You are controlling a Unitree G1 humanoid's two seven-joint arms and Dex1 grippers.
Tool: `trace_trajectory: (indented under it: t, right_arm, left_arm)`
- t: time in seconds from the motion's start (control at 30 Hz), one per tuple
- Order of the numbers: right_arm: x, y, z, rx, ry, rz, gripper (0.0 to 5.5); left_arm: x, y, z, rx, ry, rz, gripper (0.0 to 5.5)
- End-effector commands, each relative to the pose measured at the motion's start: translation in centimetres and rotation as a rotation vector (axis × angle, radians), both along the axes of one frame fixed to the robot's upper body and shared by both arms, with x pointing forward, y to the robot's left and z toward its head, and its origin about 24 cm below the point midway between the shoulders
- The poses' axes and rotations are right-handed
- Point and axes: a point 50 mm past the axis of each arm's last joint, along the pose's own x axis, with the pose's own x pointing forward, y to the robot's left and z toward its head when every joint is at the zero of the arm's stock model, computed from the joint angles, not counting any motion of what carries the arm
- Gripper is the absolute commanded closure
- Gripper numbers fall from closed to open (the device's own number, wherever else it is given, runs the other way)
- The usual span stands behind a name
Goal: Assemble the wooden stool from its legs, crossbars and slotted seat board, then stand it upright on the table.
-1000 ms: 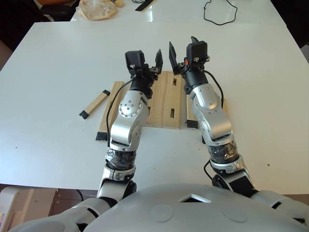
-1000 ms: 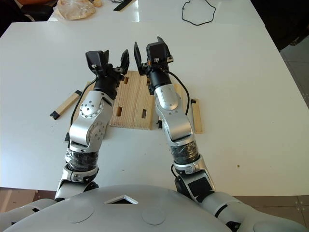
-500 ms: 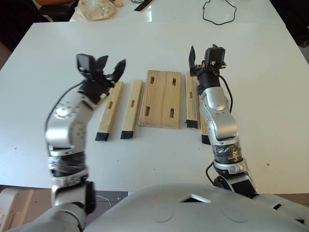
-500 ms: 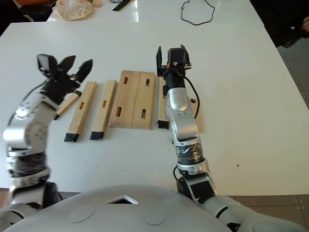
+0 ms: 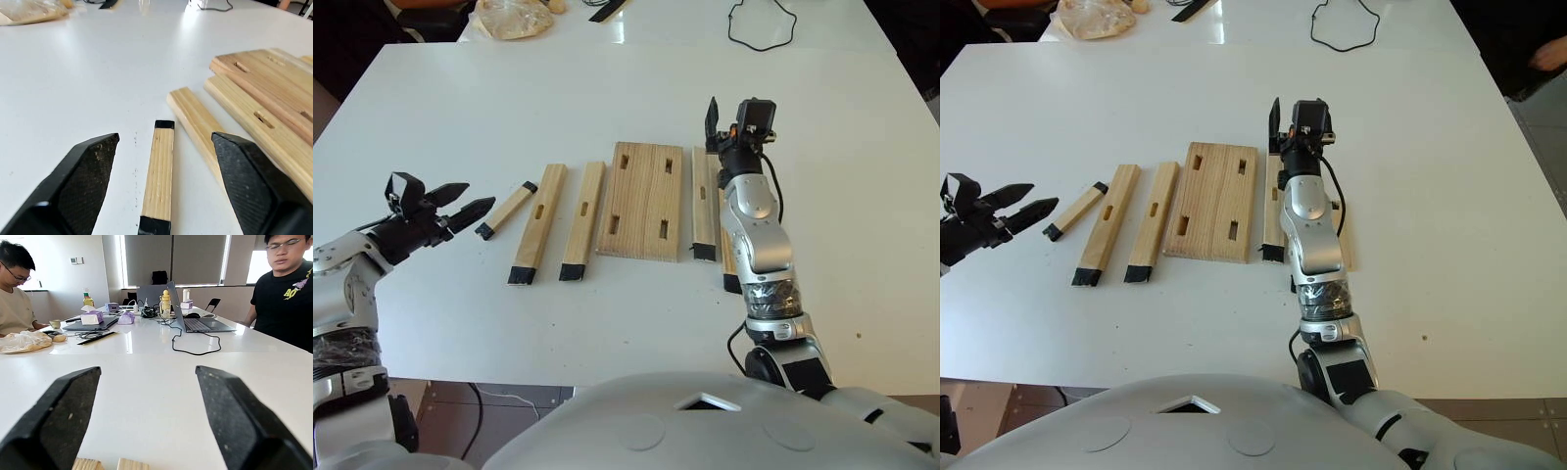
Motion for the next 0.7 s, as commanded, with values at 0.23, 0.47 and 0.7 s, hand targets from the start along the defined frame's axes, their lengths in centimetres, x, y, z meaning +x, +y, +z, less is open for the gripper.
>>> trace_trajectory:
  t: [0.23, 0.47, 0.7]
  right_arm:
    - [0.0, 0.4, -0.5, -0.001, 0.013, 0.017, 1.94]
    - [-0.2, 0.3, -0.7, -0.011, 0.018, 0.026, 1.94]
    - [-0.3, 0.3, -0.9, -0.013, 0.025, 0.025, 1.94]
  left_arm:
    - [0.0, -0.1, -3.3, 0.082, 0.111, -0.040, 1.98]
    - [0.3, 0.6, -3.8, 0.125, 0.135, -0.037, 1.98]
    - [-2.1, 0.9, -5.6, 0.134, 0.277, -0.065, 1.98]
